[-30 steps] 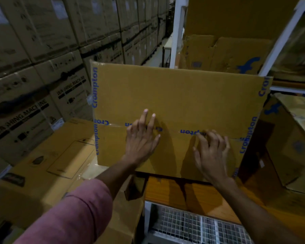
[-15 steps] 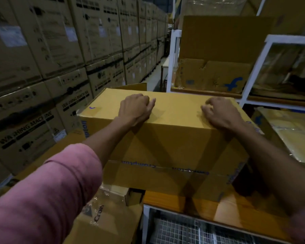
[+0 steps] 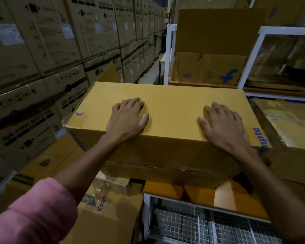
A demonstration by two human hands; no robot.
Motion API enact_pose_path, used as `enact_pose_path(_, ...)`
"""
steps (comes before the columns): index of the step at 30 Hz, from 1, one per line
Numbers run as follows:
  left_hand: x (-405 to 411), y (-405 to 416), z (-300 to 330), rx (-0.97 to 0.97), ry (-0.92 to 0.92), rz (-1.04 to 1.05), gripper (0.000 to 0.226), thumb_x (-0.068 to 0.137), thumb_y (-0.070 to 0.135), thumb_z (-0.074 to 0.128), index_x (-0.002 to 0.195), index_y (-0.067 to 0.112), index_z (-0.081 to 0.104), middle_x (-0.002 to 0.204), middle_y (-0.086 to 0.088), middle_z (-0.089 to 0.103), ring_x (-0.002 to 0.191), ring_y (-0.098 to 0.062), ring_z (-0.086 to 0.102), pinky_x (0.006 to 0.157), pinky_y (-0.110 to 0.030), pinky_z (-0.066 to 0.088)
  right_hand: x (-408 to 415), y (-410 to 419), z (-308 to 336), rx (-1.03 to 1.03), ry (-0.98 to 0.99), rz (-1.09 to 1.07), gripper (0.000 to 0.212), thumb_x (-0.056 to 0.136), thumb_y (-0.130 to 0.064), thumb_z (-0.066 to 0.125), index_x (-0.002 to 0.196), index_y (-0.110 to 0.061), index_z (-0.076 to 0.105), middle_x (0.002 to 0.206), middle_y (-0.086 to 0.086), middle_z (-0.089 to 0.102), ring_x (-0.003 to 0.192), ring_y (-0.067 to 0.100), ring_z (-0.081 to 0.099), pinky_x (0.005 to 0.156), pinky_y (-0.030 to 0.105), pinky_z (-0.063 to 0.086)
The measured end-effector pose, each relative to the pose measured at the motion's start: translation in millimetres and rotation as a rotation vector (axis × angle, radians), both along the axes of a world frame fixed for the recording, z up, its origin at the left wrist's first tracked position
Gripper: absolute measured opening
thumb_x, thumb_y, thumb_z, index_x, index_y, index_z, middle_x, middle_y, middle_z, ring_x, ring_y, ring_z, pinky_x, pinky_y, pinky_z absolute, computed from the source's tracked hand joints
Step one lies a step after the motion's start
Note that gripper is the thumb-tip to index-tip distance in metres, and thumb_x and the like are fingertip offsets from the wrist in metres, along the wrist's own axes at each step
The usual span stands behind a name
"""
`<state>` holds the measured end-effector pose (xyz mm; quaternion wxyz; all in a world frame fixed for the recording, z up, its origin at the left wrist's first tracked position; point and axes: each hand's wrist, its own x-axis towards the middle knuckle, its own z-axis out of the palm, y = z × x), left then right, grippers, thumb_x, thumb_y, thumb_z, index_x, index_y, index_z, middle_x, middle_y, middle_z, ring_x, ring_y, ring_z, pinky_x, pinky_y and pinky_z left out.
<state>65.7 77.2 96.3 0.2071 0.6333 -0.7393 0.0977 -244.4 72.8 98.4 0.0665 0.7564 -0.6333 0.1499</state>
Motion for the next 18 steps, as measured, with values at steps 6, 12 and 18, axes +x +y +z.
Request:
enact_pose_path(6, 3.4, 64.2, -30.5, -0.17, -0.033, -0.062, 0.063, 0.098, 0.051, 0.037, 0.147, 0.014, 0.052, 0.16, -0.007, 0.043, 0.147, -0.026, 0.036, 0.114, -0.05, 0.03, 4.6, 78.5, -33.7, -0.198, 0.005, -0.056, 0.066, 0.101, -0.058, 0.025, 0.152, -0.019, 0.038, 0.165, 0.013, 0.028, 0.154, 0.032, 0.02, 0.122, 0.056, 0.017)
enact_pose_path(12, 6.1, 71.5, -61.8, -0.2, -0.051, -0.067, 0.069, 0.099, 0.053, 0.04, 0.155, 0.014, 0.041, 0.169, -0.008, 0.023, 0.156, -0.031, 0.017, 0.118, -0.054, 0.024, 9.5, 97.5, -65.7, -0.3, -0.011, -0.074, 0.064, 0.099, -0.051, 0.036, 0.15, -0.013, 0.043, 0.165, 0.017, 0.027, 0.153, 0.037, 0.021, 0.121, 0.06, 0.017)
enact_pose_path(18, 10.4, 64.5, -125.9, -0.059, -0.093, -0.04, 0.074, 0.098, 0.058, 0.041, 0.159, 0.018, 0.027, 0.172, -0.009, 0.006, 0.156, -0.035, 0.011, 0.119, -0.057, 0.019, 15.3, 99.6, -129.1, -0.339, -0.043, -0.039, 0.065, 0.095, -0.046, 0.054, 0.148, -0.009, 0.049, 0.165, 0.018, 0.027, 0.152, 0.041, 0.025, 0.118, 0.062, 0.019)
